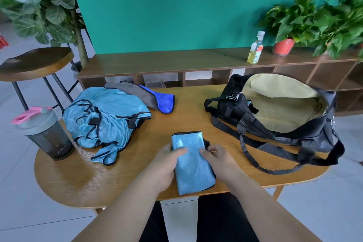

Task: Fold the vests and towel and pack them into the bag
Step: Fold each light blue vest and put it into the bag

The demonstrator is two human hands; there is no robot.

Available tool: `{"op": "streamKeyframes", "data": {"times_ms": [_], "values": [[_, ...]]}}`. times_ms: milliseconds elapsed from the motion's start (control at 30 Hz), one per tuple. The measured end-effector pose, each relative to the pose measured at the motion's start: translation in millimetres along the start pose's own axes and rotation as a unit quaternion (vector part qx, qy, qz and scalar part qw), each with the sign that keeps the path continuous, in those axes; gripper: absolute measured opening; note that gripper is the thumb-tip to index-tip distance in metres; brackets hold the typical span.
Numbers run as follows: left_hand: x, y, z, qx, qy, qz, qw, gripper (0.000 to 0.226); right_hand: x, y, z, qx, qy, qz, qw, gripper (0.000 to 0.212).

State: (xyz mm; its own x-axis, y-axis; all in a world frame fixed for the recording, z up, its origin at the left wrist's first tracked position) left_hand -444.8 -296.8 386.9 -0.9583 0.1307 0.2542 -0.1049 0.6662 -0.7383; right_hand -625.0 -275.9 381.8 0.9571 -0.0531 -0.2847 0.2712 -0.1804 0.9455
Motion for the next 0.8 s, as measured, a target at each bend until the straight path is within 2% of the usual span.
{"op": "streamKeyframes", "data": {"times_ms": [100,200,400,567,667,800], "values": [[19,-12,-8,-0.003,0.051,-0.012,0.999,0.028,-19,10,-2,0.022,0.004,0.123,0.992,0.048],[38,-25,-13,0.003,0.088,-0.006,0.996,0.031,-37,26,-4,-0.007,-0.004,0.205,0.979,0.056],[77,-49,-13,0.036,0.096,0.070,0.992,0.026,-76,56,-13,-0.106,-0.017,0.160,0.981,0.053],[113,-67,2,0.068,0.056,0.141,0.986,0.022,-114,71,-15,-0.141,-0.077,0.144,0.977,0.041],[141,-82,11,0.137,0.031,0.262,0.955,0.020,-146,74,-7,-0.153,-0.126,0.111,0.974,0.040],[182,-95,29,0.212,0.006,0.416,0.884,0.024,-200,74,8,-0.157,-0.176,0.071,0.969,0.039]]}}
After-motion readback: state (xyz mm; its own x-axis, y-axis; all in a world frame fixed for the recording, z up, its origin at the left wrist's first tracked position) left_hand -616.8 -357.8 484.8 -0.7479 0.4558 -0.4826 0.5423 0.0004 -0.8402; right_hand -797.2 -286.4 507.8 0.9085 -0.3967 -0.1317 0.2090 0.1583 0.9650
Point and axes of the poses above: each hand's wrist, its own z-axis towards the middle knuckle, its own x-axis out of the palm, y = z × x, the point moved 7 cm from there along z, towards the middle knuckle, and after that the axes turned 12 degrees about -x, right-handed, at the moved point
